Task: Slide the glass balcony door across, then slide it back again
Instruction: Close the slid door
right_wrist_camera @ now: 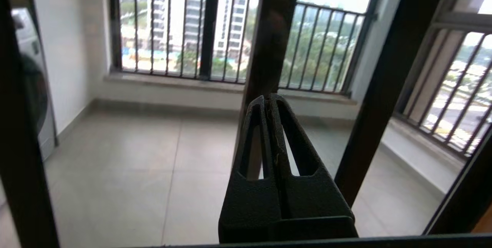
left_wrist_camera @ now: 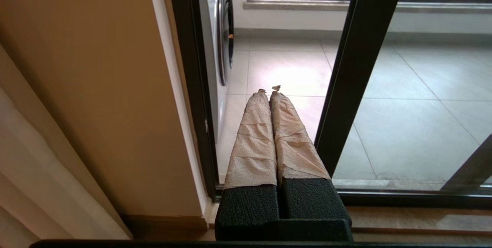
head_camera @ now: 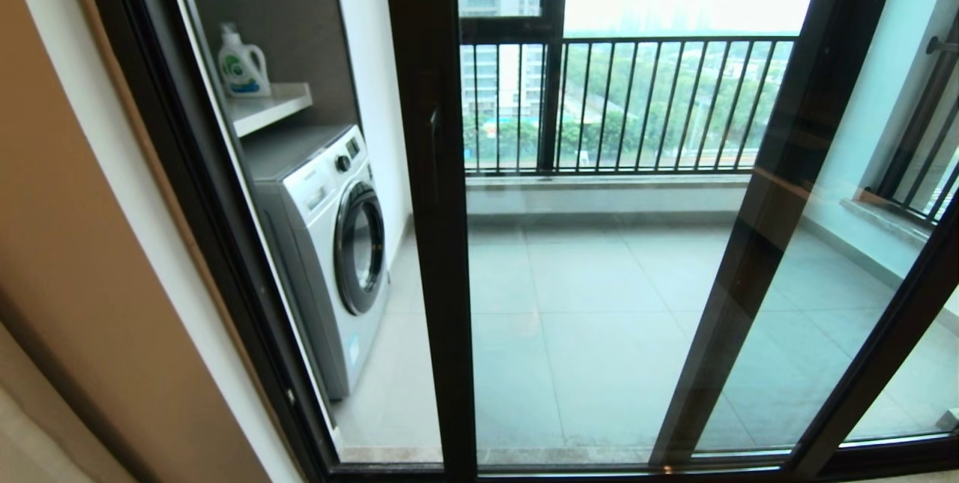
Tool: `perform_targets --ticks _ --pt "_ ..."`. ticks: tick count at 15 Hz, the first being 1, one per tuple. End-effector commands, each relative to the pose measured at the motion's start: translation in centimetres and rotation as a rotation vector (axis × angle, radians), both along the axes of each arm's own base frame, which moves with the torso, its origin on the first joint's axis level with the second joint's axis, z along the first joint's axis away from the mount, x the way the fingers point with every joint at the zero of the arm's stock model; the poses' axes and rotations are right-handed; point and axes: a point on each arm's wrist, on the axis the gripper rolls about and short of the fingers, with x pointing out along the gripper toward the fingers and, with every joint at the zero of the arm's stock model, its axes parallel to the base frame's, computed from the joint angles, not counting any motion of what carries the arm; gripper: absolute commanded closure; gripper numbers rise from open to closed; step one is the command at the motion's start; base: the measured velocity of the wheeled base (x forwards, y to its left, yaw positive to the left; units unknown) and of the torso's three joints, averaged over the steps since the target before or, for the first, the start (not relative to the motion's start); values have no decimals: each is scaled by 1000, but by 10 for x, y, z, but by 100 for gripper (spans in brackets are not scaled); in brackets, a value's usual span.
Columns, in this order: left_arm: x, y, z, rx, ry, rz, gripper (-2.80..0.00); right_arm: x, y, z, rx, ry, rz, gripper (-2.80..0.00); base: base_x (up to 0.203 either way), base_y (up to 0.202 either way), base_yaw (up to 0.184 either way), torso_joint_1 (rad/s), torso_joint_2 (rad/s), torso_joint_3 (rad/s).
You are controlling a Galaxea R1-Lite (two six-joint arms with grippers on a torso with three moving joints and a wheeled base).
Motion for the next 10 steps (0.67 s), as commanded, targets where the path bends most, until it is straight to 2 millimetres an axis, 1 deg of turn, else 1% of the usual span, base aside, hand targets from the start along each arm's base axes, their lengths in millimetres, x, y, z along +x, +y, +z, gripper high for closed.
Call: perform_targets --ticks 1,2,3,4,6,10 --pt "0 0 0 0 3 0 0 20 2 -48 -17 144 67 0 0 0 0 0 0 0" --pt "0 0 0 0 1 0 0 30 2 -69 -26 197 87 0 0 0 0 0 0 0" --pt "0 0 0 0 1 0 0 35 2 -82 -16 225 102 0 0 0 0 0 0 0" --pt "0 0 0 0 1 0 0 36 3 -88 13 242 116 0 0 0 0 0 0 0" --pt "0 0 0 0 1 0 0 36 2 -86 117 239 129 0 0 0 0 0 0 0" --pt "0 0 0 0 1 0 0 36 2 -86 127 236 118 0 0 0 0 0 0 0"
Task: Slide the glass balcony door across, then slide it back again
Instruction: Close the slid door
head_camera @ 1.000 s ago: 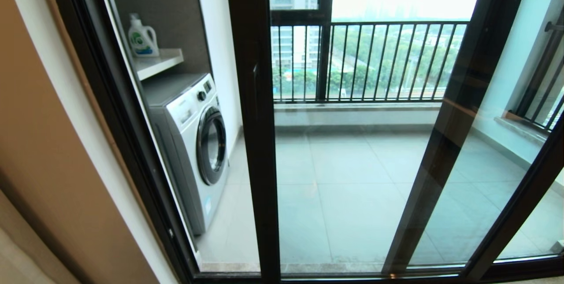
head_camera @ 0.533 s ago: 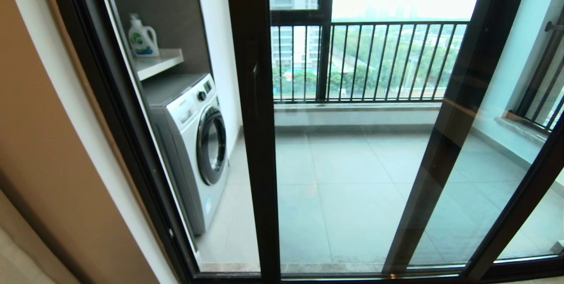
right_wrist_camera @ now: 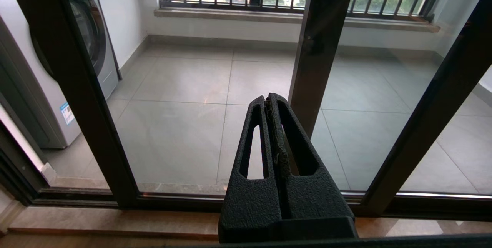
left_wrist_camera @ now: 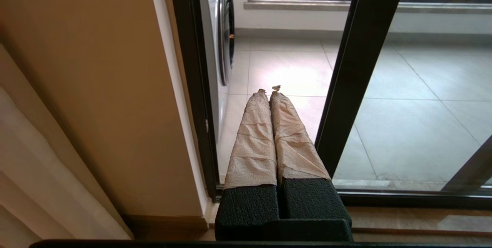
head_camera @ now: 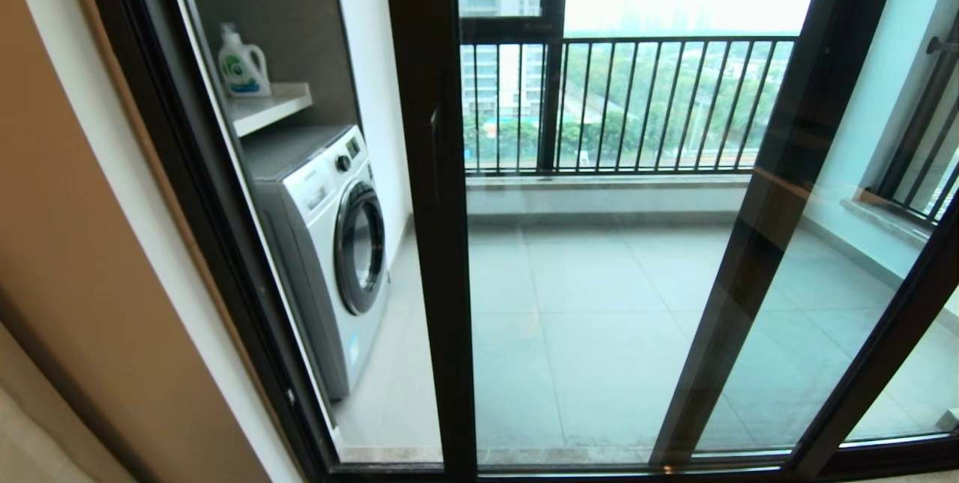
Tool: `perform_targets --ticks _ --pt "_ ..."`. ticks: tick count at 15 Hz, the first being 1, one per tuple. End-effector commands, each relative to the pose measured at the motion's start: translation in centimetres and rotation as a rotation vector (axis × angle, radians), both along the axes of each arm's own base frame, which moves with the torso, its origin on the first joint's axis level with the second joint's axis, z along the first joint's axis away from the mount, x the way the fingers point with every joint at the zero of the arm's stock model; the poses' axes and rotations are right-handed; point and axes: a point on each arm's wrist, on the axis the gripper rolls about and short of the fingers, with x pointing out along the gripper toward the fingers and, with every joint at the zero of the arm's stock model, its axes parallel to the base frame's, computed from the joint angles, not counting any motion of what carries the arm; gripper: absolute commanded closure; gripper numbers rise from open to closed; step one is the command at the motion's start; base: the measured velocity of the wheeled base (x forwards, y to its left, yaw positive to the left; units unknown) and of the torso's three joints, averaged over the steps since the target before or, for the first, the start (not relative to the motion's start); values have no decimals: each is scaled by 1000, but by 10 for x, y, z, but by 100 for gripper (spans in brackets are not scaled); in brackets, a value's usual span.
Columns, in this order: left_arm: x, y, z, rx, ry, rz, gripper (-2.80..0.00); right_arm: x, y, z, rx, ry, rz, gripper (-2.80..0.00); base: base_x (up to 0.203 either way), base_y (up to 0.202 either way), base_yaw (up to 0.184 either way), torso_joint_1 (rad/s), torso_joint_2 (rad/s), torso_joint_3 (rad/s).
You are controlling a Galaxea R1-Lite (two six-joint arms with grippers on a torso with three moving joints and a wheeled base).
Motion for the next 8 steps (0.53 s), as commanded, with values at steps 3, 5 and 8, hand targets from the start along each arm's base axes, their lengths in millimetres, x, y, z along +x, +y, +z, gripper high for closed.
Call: perform_targets --ticks 3,5,8 --pt "0 0 0 -1 1 0 0 1 0 -4 53 15 -6 0 0 0 0 0 0 0" --pt "0 0 0 -1 1 0 0 1 0 -4 57 15 -6 0 0 0 0 0 0 0" --pt "0 0 0 -1 1 0 0 1 0 -4 57 15 -6 0 0 0 0 0 0 0"
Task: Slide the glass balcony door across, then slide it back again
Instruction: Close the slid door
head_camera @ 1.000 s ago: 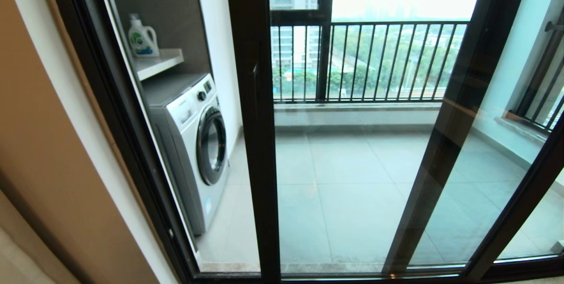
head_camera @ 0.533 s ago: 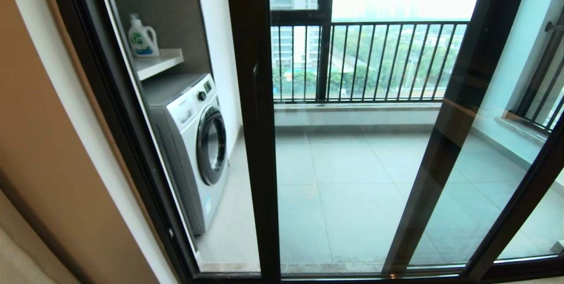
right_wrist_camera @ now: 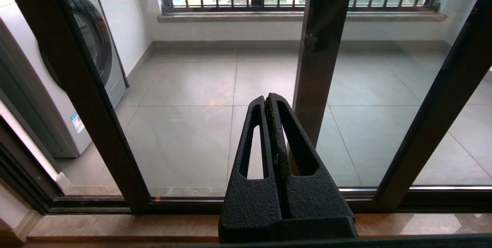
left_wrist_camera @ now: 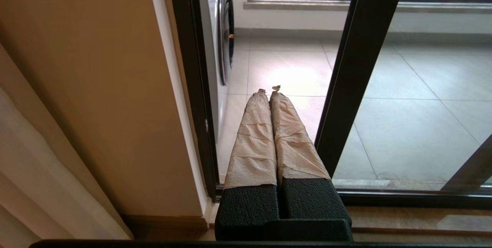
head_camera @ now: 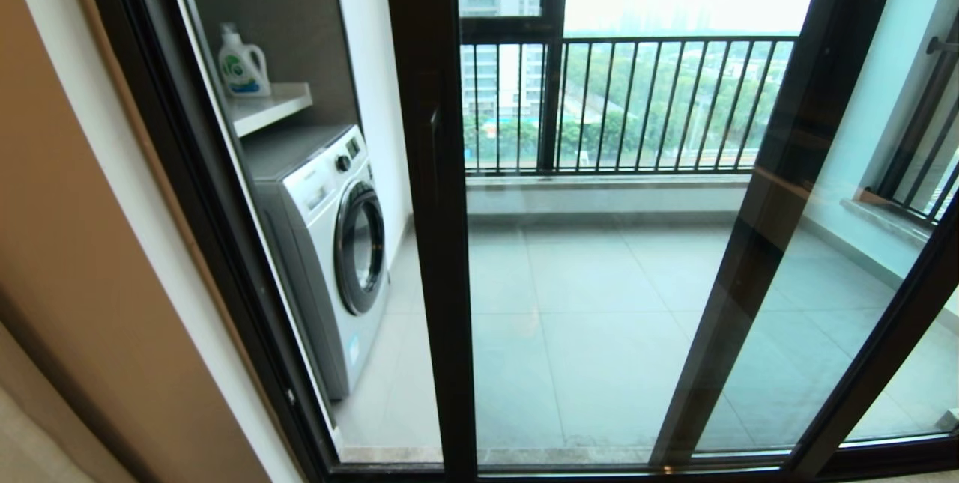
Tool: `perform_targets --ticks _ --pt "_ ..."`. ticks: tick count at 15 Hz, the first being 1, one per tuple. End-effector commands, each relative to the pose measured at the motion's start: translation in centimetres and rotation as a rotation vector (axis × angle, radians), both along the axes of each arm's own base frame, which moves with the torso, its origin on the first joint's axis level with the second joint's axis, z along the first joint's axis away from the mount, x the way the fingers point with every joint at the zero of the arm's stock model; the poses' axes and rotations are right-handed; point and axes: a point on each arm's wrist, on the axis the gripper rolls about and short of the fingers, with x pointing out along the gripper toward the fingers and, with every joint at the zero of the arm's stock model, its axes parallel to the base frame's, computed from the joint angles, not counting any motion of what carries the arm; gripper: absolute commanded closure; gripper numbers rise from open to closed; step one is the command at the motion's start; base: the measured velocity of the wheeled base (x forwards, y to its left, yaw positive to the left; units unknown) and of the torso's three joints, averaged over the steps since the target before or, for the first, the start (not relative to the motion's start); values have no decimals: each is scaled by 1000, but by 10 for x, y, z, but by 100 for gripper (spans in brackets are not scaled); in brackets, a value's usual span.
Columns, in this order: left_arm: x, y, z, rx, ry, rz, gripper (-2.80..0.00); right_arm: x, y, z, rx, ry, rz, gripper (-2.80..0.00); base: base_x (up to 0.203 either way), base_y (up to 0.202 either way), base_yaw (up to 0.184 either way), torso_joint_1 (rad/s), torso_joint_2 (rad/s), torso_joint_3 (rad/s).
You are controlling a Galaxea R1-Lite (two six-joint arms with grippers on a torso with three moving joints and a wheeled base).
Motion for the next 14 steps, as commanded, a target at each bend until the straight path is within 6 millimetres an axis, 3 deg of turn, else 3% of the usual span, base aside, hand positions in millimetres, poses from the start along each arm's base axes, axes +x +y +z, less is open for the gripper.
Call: perform_targets --ticks 1,3,5,7,10,14 --pt "0 0 0 2 3 0 0 1 0 -3 0 14 1 0 0 0 0 0 0 0" --pt "0 0 4 5 -41 1 0 1 0 -3 0 14 1 0 0 0 0 0 0 0" --pt "-8 0 35 32 -132 -21 0 1 0 -3 0 14 1 0 0 0 0 0 0 0" --pt "-1 -2 62 45 -84 -90 0 1 0 -3 0 14 1 0 0 0 0 0 0 0" --pt "46 -4 101 62 61 -167 0 1 0 -3 1 14 1 0 0 0 0 0 0 0" --pt "146 -8 146 70 49 -259 0 1 0 -3 0 14 1 0 0 0 0 0 0 0"
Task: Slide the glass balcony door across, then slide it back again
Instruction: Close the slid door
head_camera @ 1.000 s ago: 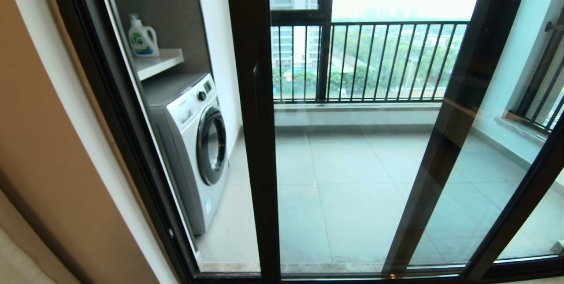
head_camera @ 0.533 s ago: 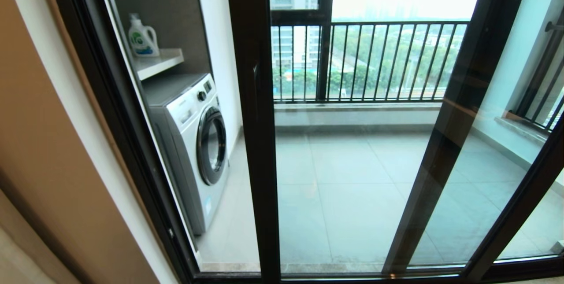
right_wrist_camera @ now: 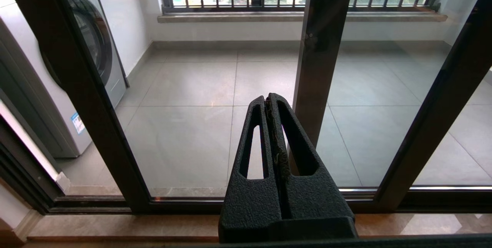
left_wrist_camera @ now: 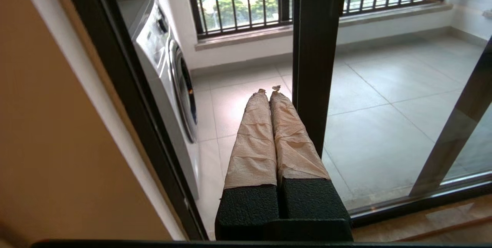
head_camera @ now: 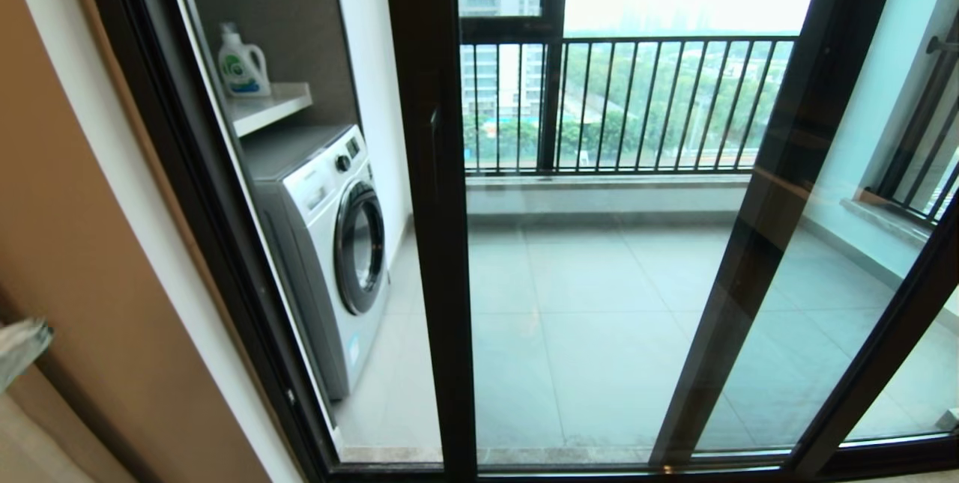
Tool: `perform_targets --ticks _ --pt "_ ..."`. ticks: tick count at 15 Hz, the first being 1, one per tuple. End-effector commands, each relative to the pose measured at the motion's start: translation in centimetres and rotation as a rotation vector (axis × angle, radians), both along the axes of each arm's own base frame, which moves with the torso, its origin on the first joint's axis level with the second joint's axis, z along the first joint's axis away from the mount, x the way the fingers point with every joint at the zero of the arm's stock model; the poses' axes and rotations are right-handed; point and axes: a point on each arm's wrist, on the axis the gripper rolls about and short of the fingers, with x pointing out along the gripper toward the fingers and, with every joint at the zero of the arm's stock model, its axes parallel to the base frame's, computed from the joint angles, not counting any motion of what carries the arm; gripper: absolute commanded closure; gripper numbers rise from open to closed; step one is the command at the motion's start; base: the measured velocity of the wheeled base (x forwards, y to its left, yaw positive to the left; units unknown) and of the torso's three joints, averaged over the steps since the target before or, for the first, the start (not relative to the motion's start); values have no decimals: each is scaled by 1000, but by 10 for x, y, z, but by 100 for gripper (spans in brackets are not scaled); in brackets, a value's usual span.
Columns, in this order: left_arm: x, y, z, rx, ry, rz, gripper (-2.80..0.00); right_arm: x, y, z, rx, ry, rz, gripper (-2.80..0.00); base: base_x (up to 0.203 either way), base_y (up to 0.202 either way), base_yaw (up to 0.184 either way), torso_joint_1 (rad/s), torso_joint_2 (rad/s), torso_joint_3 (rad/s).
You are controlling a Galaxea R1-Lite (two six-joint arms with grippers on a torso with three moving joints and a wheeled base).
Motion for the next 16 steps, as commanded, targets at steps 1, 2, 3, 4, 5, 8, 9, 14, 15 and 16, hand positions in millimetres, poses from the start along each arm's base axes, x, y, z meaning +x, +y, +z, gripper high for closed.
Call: perform_targets --ticks 1,2,3,4,5,8,9,14,15,16 --pt "93 -5 8 -2 102 -47 0 1 0 -3 -1 14 -1 0 0 0 0 0 0 0" --pt "119 -8 9 -9 100 -69 0 1 0 -3 0 14 0 0 0 0 0 0 0 0" --pt "145 -13 9 -17 84 -95 0 1 0 -3 -1 14 0 0 0 0 0 0 0 0" --pt "167 -19 12 -26 43 -125 0 1 0 -3 0 14 0 0 0 0 0 0 0 0" --pt "183 -28 20 -34 -19 -161 0 1 0 -3 0 14 0 0 0 0 0 0 0 0" --pt "214 -64 33 -52 -91 -280 0 1 0 -3 0 14 0 0 0 0 0 0 0 0" --pt "224 -73 34 -55 -95 -303 0 1 0 -3 0 14 0 0 0 0 0 0 0 0" --pt "260 -130 30 -67 -82 -375 0 1 0 -3 0 14 0 0 0 0 0 0 0 0" --pt "267 -139 31 -71 -91 -383 0 1 0 -3 0 14 0 0 0 0 0 0 0 0" --pt "271 -146 34 -78 -103 -393 0 1 0 -3 -1 14 0 0 0 0 0 0 0 0"
